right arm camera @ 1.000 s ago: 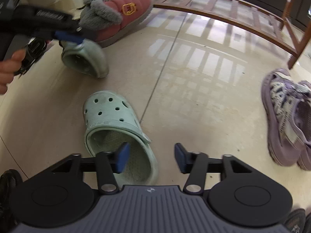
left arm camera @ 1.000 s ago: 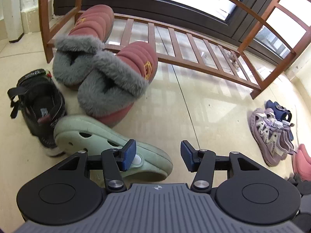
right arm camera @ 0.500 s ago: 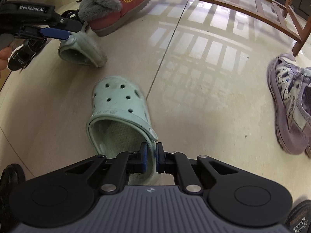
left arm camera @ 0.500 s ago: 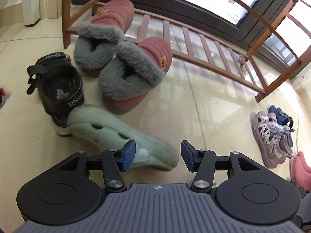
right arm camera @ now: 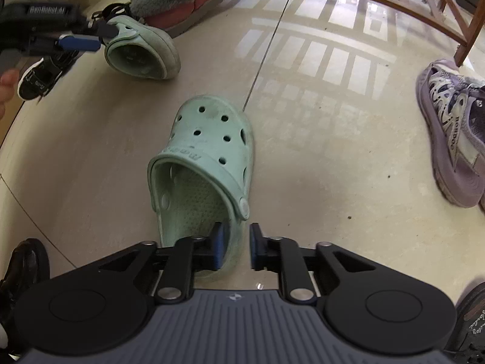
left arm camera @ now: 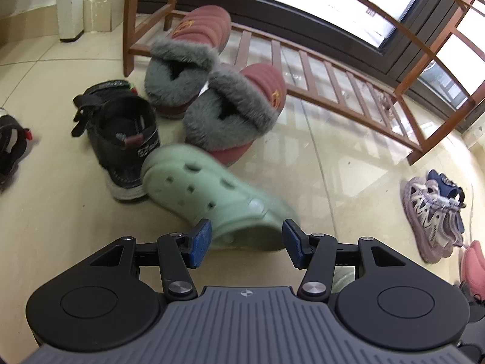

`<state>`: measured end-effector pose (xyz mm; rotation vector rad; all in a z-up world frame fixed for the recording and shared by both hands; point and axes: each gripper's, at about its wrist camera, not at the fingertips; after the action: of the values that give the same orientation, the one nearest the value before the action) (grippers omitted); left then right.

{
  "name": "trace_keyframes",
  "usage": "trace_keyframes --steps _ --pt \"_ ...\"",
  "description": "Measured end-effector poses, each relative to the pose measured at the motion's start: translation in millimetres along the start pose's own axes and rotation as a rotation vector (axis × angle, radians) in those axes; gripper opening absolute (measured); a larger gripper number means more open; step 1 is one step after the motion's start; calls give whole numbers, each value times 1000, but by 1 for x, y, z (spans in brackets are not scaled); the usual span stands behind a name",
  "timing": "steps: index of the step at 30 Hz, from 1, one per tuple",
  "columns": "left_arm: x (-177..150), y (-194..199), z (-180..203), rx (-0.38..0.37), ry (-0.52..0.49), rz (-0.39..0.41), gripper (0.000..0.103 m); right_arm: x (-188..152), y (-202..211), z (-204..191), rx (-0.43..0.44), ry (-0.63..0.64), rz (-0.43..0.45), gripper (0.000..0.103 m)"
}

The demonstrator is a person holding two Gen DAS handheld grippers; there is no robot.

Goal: Organize scattered shoes
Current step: 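Grasp the first mint clog with the right gripper while the left gripper carries the other clog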

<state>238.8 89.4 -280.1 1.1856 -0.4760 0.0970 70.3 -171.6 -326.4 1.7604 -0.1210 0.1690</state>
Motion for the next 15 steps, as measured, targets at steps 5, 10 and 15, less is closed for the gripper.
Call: trace_keyframes --steps 5,10,15 --pt "2 -10 -5 45 0 -4 55 1 7 0 -6 -4 22 35" --pt "9 -25 -1 86 -18 -6 55 0 13 2 -12 -9 30 37" --pt "14 -39 2 123 -19 -24 54 -5 17 5 -19 -21 32 38"
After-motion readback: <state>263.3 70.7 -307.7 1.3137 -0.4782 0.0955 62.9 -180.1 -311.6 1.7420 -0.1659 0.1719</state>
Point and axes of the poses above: each gripper's, at about its wrist camera, not at the fingertips, and y roughly against the way its jaws point, z to its right, x to its top, and after that the axes turned 9 degrees about -z, right-handed
